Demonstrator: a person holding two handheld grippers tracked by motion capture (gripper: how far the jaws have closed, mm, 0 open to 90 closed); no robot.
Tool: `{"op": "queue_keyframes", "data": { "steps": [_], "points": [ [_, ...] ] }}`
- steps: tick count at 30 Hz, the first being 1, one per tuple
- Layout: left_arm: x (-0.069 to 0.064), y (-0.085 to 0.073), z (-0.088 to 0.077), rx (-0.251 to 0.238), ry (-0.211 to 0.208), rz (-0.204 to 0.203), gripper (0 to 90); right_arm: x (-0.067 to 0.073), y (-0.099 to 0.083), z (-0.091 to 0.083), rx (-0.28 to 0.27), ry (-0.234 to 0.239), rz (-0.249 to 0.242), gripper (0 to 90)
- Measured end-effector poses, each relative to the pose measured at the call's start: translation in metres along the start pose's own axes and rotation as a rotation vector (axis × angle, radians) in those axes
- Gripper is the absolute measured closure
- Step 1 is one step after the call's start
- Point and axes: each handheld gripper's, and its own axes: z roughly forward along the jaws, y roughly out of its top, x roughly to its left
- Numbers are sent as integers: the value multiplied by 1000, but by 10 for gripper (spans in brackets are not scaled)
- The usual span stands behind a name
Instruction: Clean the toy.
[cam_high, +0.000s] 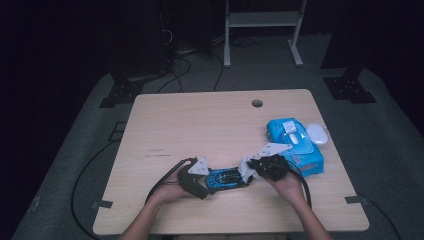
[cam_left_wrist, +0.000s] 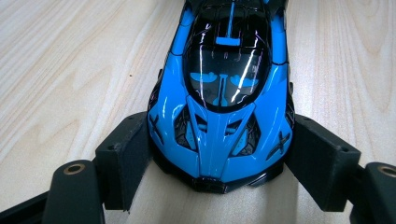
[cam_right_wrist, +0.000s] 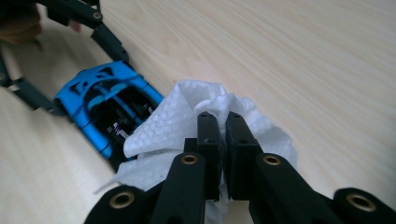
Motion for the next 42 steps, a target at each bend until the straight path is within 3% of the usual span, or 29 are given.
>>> {"op": "queue_keyframes", "data": {
  "steps": [3, 5, 9, 13, 16, 21, 29, 34, 39, 41, 42],
  "points": [
    [0, 0, 0, 2, 0, 4, 253, 2, -11, -6, -4, 41, 22, 854],
    [0, 0, 0, 0, 3, 1, 253, 9, -18, -6, 21, 48, 1, 854],
    [0, 0, 0, 2, 3, 1, 253, 22, -23, -16, 20, 78, -39, 854],
    [0, 0, 0, -1, 1, 0, 253, 19, -21, -14, 24, 68, -27, 854],
    [0, 0, 0, 2, 0, 6, 254, 10, -14, -2, 6, 43, 4, 855],
    [1, 0, 0, -3, -7, -7, 254, 4, -4, 15, 19, 9, -2, 854],
    [0, 2, 0, 13, -4, 0, 253, 11, -20, -4, 21, 18, 1, 854],
    [1, 1, 0, 8, -4, 1, 254, 20, -16, -8, 39, 38, -33, 854],
    [1, 1, 0, 7, -7, -2, 254, 38, -3, 8, 6, 89, -71, 854],
    [1, 1, 0, 6, -8, -2, 254, 45, -1, 18, 26, 80, -114, 854],
    [1, 0, 0, 5, -9, -2, 254, 44, -1, 18, 27, 78, -111, 853]
  ]
}}
